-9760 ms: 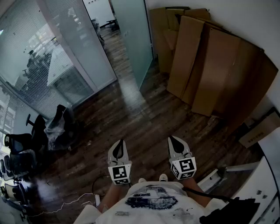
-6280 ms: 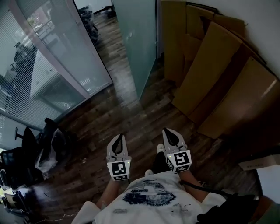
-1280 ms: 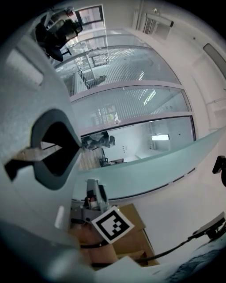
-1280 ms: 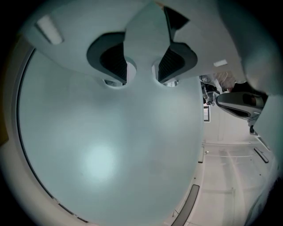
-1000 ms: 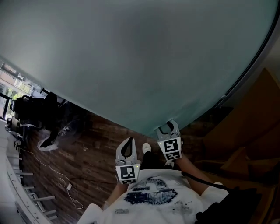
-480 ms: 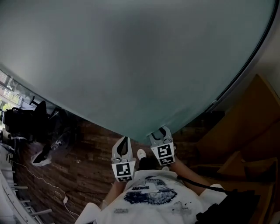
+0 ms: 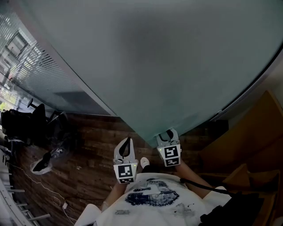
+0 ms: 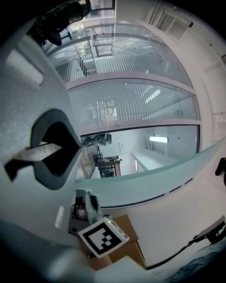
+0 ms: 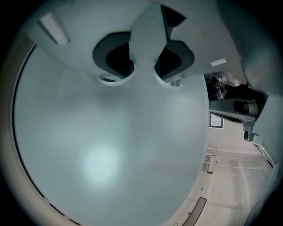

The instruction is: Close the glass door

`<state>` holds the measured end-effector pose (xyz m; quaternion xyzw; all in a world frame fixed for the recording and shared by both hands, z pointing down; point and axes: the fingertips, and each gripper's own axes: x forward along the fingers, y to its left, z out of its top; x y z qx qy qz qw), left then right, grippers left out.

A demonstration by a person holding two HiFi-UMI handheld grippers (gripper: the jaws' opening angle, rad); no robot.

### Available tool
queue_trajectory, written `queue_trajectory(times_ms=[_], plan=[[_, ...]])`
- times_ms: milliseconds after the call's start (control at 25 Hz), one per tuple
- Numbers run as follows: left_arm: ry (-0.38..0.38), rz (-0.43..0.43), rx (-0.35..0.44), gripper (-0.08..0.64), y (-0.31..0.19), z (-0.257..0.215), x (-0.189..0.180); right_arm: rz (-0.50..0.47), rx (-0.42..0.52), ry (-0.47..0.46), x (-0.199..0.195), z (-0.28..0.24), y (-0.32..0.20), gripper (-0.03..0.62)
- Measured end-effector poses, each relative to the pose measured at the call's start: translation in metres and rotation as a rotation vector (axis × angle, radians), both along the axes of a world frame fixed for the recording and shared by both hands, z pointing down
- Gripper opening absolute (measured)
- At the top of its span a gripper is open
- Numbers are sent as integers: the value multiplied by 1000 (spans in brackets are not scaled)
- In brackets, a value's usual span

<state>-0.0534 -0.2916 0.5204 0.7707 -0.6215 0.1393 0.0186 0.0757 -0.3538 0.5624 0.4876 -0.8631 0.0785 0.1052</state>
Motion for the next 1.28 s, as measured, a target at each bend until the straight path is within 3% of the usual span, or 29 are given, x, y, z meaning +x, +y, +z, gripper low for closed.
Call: queue_trajectory(times_ms=[640, 920, 1280], plan=[[-10, 53, 43, 2, -86, 2, -101, 126, -4, 14, -11, 15, -96, 153], [30, 35, 22, 2, -97, 9, -113, 146, -43, 21, -14, 16, -133, 152], [38, -16, -15, 2, -118, 24, -141, 197, -24, 29, -21, 16, -183, 150]])
